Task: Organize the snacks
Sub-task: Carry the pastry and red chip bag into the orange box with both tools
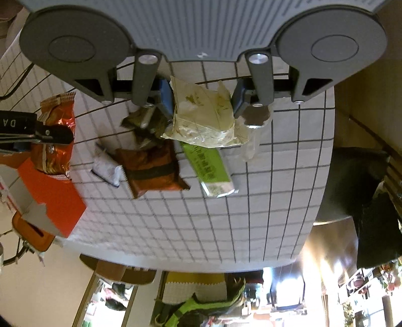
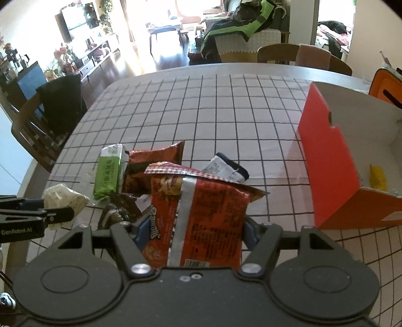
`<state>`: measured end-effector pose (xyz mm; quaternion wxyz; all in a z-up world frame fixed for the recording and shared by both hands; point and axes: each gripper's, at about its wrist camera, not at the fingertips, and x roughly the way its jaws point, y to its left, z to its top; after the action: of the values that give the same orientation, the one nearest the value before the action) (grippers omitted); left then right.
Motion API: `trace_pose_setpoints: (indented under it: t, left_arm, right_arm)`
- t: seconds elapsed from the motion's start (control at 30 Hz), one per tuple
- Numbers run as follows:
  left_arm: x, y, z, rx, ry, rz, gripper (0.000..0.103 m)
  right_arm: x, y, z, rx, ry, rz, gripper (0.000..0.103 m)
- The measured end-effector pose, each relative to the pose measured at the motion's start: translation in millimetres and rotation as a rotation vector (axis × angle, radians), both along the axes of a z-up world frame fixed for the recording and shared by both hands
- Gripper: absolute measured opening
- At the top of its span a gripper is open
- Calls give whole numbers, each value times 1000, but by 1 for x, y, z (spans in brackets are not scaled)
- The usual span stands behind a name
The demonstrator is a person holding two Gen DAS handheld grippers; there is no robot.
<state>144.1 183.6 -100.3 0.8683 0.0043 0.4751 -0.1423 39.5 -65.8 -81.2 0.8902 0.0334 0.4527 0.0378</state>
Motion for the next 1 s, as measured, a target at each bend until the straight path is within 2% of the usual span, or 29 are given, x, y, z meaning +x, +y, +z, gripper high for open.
trace_pose_setpoints:
  t: [0.27,0.53,1.0]
  left_arm:
    - [-14,-33,38,-29,-68,-29,47]
    - [-22,-85,66,-49,-121,-85,47]
    - [-15,-202,85,-58,-170,-192,47]
  right_arm:
    - [-14,-31,29,38,-46,-2,69]
    - [-26,-70,54,34,-88,-10,69]
    - [-19,-166,75,-15,-141,-61,69]
